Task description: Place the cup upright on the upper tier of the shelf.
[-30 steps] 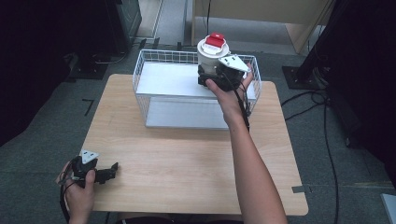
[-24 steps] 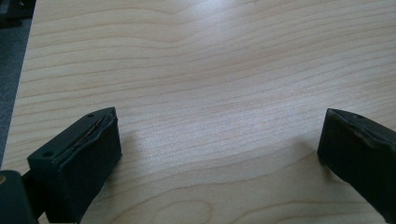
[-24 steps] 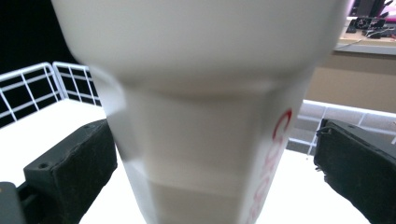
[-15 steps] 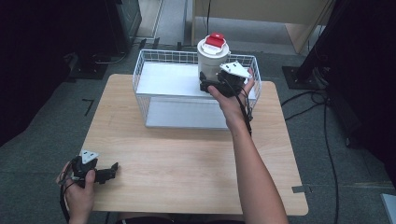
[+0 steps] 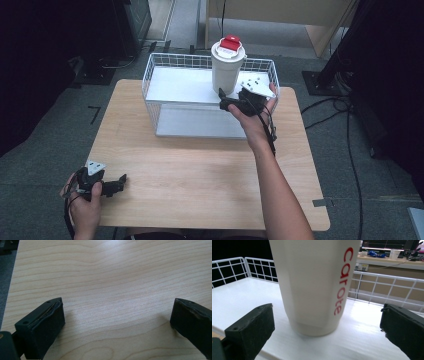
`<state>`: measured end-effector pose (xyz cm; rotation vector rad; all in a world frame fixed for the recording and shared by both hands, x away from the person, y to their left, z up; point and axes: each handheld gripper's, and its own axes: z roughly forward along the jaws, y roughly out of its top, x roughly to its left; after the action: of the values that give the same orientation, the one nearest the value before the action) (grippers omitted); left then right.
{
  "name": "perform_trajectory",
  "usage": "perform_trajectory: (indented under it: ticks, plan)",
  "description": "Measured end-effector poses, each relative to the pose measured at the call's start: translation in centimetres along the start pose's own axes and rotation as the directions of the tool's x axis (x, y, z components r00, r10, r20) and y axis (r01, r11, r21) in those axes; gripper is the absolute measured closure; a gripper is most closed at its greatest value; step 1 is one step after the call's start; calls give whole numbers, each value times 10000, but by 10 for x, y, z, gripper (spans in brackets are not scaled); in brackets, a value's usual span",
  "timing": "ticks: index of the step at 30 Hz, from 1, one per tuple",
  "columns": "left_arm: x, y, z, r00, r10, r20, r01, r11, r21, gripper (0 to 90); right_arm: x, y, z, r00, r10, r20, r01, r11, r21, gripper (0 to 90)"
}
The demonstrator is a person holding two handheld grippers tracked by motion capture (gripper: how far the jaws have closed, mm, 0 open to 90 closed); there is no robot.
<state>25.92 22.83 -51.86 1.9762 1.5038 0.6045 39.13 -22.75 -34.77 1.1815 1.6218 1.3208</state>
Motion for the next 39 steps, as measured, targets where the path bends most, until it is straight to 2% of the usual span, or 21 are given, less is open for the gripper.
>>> perform_trajectory:
  ticks: [5, 16, 22, 32, 39]
  plan:
    - [0, 0, 0, 10000, 3, -3, -3, 10000, 1, 0, -3, -9, -12, 10000, -47, 18, 47, 10000, -37, 0]
    - [0, 0, 0, 10000, 0, -1, 0, 10000, 1, 0, -1, -34, -42, 9996, -296, 30, 296, 9993, -210, 0]
    - [0, 0, 0, 10000, 19, -8, -19, 10000, 3, 0, -5, -51, -57, 9994, -302, 142, 303, 9995, -46, 0]
    - [0, 0, 0, 10000, -4, 0, 4, 10000, -3, 0, -17, -79, -86, 9996, 1, 274, -5, 9999, 143, 0]
    - [0, 0, 0, 10000, 0, -1, 0, 10000, 1, 0, -27, -100, -101, 9988, 219, 436, -234, 9991, 343, 0]
